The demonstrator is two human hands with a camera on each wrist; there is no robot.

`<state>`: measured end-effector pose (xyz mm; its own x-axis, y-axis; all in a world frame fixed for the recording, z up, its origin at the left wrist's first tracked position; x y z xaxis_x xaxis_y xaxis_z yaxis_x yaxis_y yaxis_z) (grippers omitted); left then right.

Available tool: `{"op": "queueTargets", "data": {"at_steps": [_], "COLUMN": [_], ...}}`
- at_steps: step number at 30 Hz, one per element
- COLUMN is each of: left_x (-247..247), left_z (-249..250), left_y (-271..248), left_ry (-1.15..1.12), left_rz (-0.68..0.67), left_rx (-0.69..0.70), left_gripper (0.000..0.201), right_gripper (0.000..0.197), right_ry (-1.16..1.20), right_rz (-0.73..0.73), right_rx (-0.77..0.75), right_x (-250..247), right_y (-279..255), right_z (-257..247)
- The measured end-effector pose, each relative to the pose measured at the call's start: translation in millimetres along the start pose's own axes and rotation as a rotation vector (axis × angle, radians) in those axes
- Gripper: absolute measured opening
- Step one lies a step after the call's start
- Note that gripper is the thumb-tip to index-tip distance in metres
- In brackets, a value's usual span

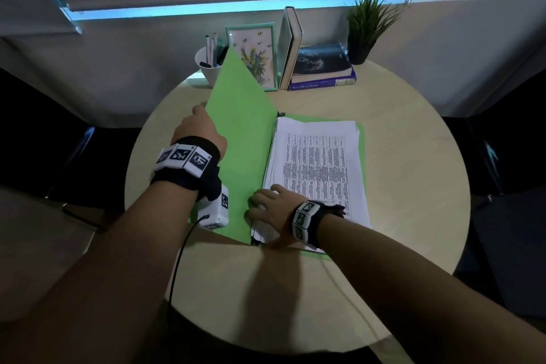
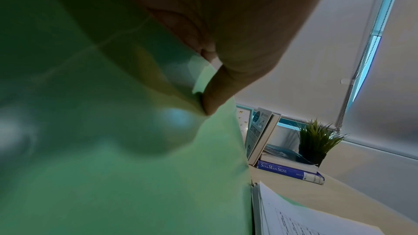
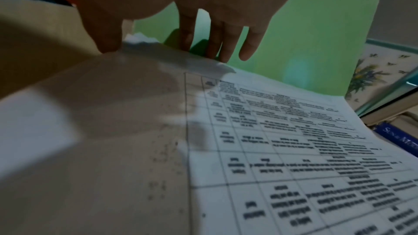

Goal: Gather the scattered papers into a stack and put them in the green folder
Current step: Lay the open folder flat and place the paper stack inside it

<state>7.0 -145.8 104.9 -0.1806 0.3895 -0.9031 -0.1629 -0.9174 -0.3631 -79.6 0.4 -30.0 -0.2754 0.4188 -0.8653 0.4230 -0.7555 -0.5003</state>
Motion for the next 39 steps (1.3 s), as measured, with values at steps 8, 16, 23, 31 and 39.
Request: {"op": "queueTargets", "data": {"at_steps": [8,16,23,31,39], "left_x": [-3,-5,-6,-18,-13], "left_z": [3,13,27,33,57], "left_y": [3,7,-3,-26,-81], "left_ry": [-0.007,-0.021,-0.034,-0.221,-0.621], "left_rz": [-0.008,-0.049,-0.094,-0.268,-0.694], "left_rx": [0.025,0.042,0.069,0.237,0.386], "left_gripper": [0.050,0.051,0.045,0.021,0.028], "right_gripper": [0.069,0.051,0.047,0.030,0.040], "right_ry": [0.079,1.015,1.441,1.523,1.527], "right_rz": [0.074,0.302,0.170,0.288,0.335], "right_rx": [0.041,1.427,1.441,1.399,1.408], "right_x": [3,73,92,77,84], "right_y": [3,-113,-113,-116,-141], "right_z": [4,87,77,62,64]}}
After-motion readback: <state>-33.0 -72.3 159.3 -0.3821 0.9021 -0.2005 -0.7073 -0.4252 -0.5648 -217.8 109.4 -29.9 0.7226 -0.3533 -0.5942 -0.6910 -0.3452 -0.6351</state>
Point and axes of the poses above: each hand's wrist, its own y-axis towards the middle knuckle, its own x-axis out of the palm, z = x × y, the point moved 4 cm from there along y, towards the middle knuckle, and after that the axes turned 11 degrees about -z, right-handed, at the moved point
